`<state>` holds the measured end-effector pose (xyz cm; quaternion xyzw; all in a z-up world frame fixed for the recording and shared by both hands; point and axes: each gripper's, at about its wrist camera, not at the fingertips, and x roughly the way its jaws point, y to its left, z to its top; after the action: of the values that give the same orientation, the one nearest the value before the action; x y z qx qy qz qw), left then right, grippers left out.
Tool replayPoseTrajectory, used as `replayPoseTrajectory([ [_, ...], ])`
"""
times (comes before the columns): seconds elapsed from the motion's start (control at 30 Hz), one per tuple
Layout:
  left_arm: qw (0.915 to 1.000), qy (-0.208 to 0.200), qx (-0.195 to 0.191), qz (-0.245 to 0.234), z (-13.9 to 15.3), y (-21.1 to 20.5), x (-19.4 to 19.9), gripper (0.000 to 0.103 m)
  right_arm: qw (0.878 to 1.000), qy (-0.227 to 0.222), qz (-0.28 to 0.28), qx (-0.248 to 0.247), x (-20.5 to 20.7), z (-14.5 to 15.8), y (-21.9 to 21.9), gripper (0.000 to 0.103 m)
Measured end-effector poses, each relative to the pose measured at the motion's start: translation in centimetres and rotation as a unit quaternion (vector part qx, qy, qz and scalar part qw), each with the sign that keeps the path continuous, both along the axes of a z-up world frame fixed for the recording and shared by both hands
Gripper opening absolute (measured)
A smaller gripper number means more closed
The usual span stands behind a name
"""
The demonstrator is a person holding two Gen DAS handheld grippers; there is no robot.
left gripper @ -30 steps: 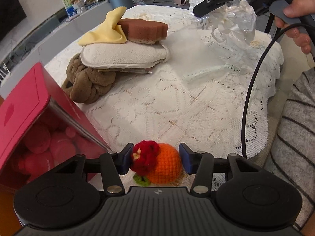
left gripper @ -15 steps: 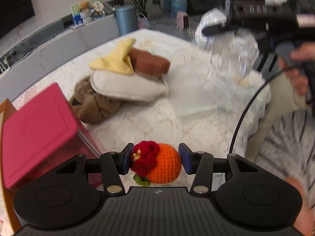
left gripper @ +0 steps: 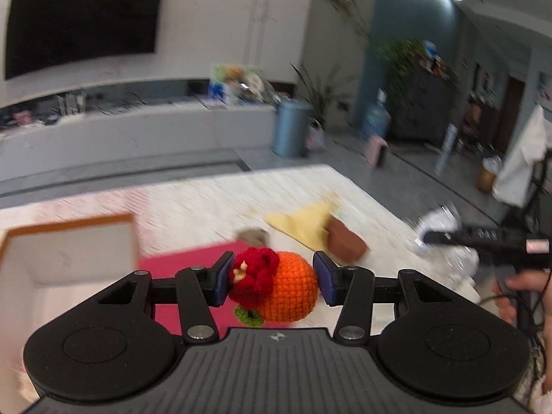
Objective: Organize soft objects
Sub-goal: 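Carry the plastic bundle and knitted strawberry over the cardboard box with both tools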
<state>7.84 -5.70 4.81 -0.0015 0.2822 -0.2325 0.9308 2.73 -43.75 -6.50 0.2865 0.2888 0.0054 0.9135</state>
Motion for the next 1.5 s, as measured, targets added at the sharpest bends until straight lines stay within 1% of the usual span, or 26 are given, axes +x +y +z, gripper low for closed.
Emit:
replayPoseTrajectory([
  [0.1,0.9994,0.005,-0.014,0.031,0.9,2.2,1.4,0.056,1.000,0.014,-0.007,-0.018,1.1,0.6,0.3,0.075],
  [0.17,0.9989,0.001,-0.018,0.043,1.6,3.4,2.4,0.056,1.000,0.013,-0.007,-0.026,1.9,1.4,0.7,0.075],
  [0.3,0.9957,-0.037,0.005,0.084,3.1,5.9,4.0,0.056,1.000,0.002,0.029,-0.001,4.0,3.3,2.1,0.075],
  [0.4,0.9918,-0.047,0.002,0.119,3.3,8.6,4.7,0.056,0.999,0.001,0.045,-0.025,6.1,5.6,4.0,0.075],
  [0.47,0.9888,-0.043,-0.007,0.142,2.8,10.4,5.2,0.056,0.998,-0.002,0.046,-0.051,7.4,7.4,5.7,0.075],
  [0.57,0.9847,-0.038,-0.004,0.170,1.6,12.3,5.8,0.056,0.995,-0.022,0.045,-0.081,9.2,10.1,8.8,0.075],
  [0.67,0.9828,-0.027,-0.001,0.183,0.6,13.9,6.2,0.056,0.994,-0.042,0.058,-0.086,11.2,11.9,12.8,0.075],
  [0.8,0.9807,-0.021,-0.020,0.193,-0.1,16.1,6.2,0.056,0.991,-0.059,0.090,-0.075,12.7,13.2,18.7,0.075],
  [0.87,0.9793,-0.019,-0.030,0.199,-0.3,17.0,6.0,0.056,0.988,-0.067,0.121,-0.068,13.0,13.4,21.8,0.075],
  [0.9,0.9781,-0.020,-0.028,0.206,-0.5,17.1,6.0,0.056,0.986,-0.068,0.134,-0.067,13.2,13.4,23.3,0.075],
  [1.0,0.9764,-0.027,-0.001,0.214,-1.1,17.1,6.1,0.056,0.979,-0.064,0.180,-0.067,13.5,13.0,28.0,0.075],
  [1.1,0.9754,-0.010,-0.008,0.220,-1.4,17.3,6.8,0.056,0.969,-0.051,0.230,-0.076,13.3,11.8,32.3,0.075],
  [1.2,0.9740,-0.008,-0.007,0.226,-1.7,17.2,7.1,0.056,0.957,-0.034,0.272,-0.095,13.2,10.3,35.9,0.075],
  [1.3,0.9731,0.003,0.009,0.230,-2.3,16.9,8.1,0.056,0.949,-0.018,0.291,-0.121,13.2,8.8,38.3,0.075],
  [1.33,0.9728,0.011,0.016,0.231,-2.6,16.8,8.4,0.056,0.948,-0.014,0.290,-0.128,13.7,8.4,38.8,0.075],
  [1.4,0.9714,0.022,0.017,0.236,-3.3,16.7,8.9,0.056,0.947,-0.002,0.288,-0.141,14.2,7.8,39.3,0.075],
  [1.5,0.9694,0.044,0.015,0.241,-4.2,16.7,9.6,0.056,0.947,0.006,0.289,-0.142,14.3,7.5,39.4,0.075],
])
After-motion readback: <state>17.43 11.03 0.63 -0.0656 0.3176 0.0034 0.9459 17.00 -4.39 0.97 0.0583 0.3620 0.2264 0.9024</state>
